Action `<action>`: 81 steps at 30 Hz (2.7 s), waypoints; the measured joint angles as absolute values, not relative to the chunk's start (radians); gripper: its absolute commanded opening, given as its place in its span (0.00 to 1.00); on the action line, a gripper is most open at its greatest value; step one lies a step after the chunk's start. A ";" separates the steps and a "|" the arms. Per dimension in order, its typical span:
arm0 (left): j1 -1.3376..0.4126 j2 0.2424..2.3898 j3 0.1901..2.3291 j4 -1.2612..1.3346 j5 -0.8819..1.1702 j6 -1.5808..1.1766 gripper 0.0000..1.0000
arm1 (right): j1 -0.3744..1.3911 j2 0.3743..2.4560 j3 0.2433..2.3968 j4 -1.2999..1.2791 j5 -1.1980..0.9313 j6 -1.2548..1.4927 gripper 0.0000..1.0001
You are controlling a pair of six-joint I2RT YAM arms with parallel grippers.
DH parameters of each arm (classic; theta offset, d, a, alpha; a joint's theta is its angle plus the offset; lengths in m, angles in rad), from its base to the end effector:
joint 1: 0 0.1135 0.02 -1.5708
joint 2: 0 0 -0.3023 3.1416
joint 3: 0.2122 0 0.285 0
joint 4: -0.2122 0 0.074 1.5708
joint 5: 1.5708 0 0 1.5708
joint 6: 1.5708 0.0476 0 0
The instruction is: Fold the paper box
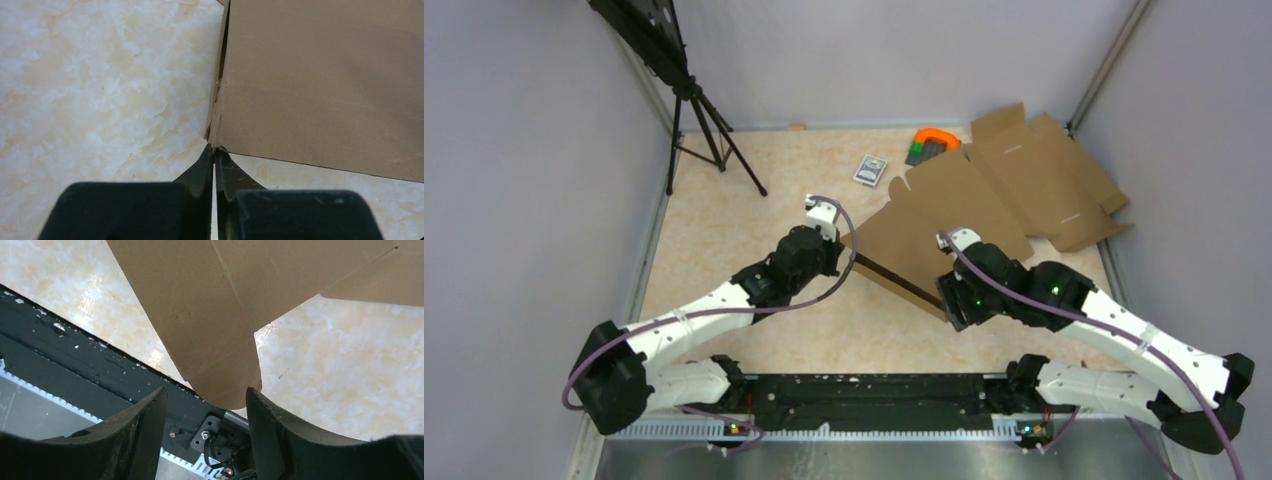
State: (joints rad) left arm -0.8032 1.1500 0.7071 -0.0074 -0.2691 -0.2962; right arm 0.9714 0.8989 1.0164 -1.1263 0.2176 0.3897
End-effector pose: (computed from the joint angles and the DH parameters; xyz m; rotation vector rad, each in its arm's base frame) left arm 0.2049 -0.1941 0.2721 0.3410 2.0012 -0.4294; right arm 0.1020 0.1310 0.3404 -0.6570 2.4766 0.2477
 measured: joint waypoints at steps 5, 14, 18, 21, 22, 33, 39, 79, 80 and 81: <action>-0.794 1.150 0.707 -0.006 -0.252 -0.293 0.00 | 1.022 0.905 1.016 -1.127 0.253 0.406 0.50; -0.792 1.150 0.707 -0.006 -0.223 -0.302 0.00 | 1.052 0.937 1.012 -1.119 0.333 0.492 0.11; -0.791 1.150 0.707 -0.008 -0.198 -0.315 0.00 | 1.052 0.925 0.965 -1.094 0.339 0.559 0.09; -0.791 1.150 0.707 -0.010 -0.186 -0.324 0.00 | 1.052 0.899 0.928 -1.067 0.342 0.609 0.09; -0.790 1.150 0.707 -0.010 -0.178 -0.329 0.00 | 1.052 0.883 0.915 -1.057 0.347 0.626 0.09; -0.787 1.160 0.672 0.000 -0.130 -0.395 0.00 | 1.054 0.679 0.687 -0.910 0.373 0.833 0.11; -0.786 1.175 0.628 0.016 -0.134 -0.413 0.00 | 1.054 0.674 0.642 -0.870 0.373 0.874 0.12; -0.786 1.114 0.570 -0.007 -0.127 -0.438 0.24 | 1.054 0.491 0.448 -0.710 0.360 1.006 0.31; -0.786 1.087 0.582 -0.042 -0.132 -0.434 0.34 | 1.054 0.491 0.465 -0.710 0.350 1.007 0.37; -0.786 1.066 0.596 -0.075 -0.140 -0.429 0.47 | 1.054 0.491 0.484 -0.712 0.342 1.007 0.49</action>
State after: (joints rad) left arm -0.7864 1.0664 0.5964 -0.0750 -0.1398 -0.4294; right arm 1.0538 0.4911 0.4835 -0.7120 0.3420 1.0065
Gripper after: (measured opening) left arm 0.204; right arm 0.299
